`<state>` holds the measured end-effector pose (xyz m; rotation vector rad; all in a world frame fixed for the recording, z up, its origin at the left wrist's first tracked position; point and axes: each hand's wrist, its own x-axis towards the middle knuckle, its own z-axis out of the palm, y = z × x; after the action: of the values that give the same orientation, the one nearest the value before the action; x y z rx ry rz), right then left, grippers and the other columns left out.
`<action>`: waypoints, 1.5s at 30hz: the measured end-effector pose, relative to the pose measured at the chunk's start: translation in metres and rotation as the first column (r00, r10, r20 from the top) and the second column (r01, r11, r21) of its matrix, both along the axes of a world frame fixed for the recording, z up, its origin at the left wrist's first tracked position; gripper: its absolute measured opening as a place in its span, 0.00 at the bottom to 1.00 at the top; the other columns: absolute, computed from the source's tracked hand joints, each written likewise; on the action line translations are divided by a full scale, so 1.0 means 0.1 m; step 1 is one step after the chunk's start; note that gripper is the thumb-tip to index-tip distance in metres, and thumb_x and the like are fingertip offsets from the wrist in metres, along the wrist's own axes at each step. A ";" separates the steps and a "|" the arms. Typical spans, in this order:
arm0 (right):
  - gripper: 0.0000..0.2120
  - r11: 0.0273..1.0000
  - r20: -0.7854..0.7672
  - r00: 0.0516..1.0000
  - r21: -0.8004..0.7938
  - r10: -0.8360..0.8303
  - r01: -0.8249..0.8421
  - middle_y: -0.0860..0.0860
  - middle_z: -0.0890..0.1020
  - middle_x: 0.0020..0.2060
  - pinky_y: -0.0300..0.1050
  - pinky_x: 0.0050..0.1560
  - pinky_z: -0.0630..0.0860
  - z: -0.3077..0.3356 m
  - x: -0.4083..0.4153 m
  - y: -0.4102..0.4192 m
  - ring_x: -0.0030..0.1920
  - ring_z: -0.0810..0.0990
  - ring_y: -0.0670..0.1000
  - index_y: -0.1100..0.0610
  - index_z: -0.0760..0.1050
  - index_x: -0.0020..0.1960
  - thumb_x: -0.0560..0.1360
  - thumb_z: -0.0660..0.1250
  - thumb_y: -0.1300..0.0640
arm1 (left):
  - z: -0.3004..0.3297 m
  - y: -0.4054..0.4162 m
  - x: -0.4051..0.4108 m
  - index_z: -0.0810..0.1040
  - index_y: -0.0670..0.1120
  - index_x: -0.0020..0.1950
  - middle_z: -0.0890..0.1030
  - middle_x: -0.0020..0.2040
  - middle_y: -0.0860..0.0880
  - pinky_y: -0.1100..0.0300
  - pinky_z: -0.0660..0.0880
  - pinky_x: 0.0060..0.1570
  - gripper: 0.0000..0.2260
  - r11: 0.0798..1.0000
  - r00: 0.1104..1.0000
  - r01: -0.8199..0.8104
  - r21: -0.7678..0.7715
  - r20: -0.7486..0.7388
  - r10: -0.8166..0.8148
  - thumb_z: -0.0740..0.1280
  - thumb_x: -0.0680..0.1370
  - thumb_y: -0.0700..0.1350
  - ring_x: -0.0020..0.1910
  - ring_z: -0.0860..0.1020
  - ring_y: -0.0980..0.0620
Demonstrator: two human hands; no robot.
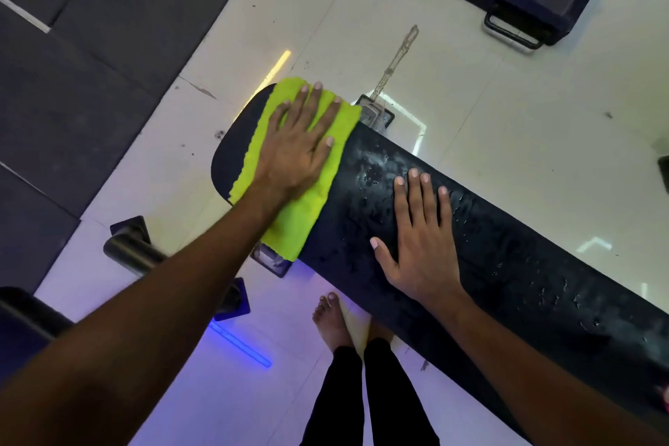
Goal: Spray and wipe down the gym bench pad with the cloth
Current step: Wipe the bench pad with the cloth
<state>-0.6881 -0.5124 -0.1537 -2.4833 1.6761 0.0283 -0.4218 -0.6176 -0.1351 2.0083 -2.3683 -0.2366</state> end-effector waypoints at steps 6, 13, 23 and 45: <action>0.44 1.000 -0.005 1.000 0.010 -0.010 0.010 0.61 0.45 0.86 0.67 0.84 0.49 0.01 0.02 0.00 0.86 0.44 0.62 0.61 0.43 0.86 0.82 0.51 0.34 | 0.03 0.90 -0.41 0.51 0.50 0.86 0.50 0.86 0.40 0.41 0.52 0.82 0.29 0.921 0.921 -0.390 0.017 0.024 0.390 0.49 0.86 0.55 0.86 0.49 0.40; 0.44 1.000 0.048 0.999 0.001 -0.004 0.004 0.60 0.46 0.86 0.65 0.85 0.48 -0.02 -0.03 0.01 0.87 0.44 0.60 0.61 0.43 0.86 0.83 0.51 0.33 | -0.02 0.34 -0.62 0.53 0.51 0.86 0.54 0.86 0.43 0.43 0.55 0.82 0.28 0.994 0.995 0.104 -0.020 -0.004 -0.104 0.50 0.86 0.56 0.86 0.52 0.43; 0.44 0.995 -0.001 0.995 0.026 -0.097 0.096 0.60 0.46 0.86 0.66 0.84 0.50 0.09 -0.54 0.33 0.87 0.45 0.61 0.62 0.45 0.86 0.82 0.52 0.33 | 0.04 1.28 -1.10 0.51 0.48 0.86 0.49 0.86 0.38 0.38 0.52 0.82 0.30 0.938 0.940 -0.340 0.061 0.014 0.340 0.50 0.86 0.57 0.85 0.48 0.36; 0.44 0.994 0.020 0.994 -0.007 -0.106 0.107 0.60 0.47 0.86 0.66 0.84 0.50 0.03 -0.55 0.38 0.87 0.45 0.60 0.61 0.43 0.86 0.83 0.51 0.34 | -0.02 0.59 -0.70 0.54 0.54 0.86 0.53 0.87 0.46 0.44 0.54 0.82 0.28 0.998 0.999 -0.044 -0.034 0.005 0.045 0.51 0.86 0.59 0.86 0.51 0.44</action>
<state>-0.7430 -0.4747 -0.1502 -2.3874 1.8009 -0.0144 -0.4916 -0.5587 -0.1373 2.0471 -2.3118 -0.1884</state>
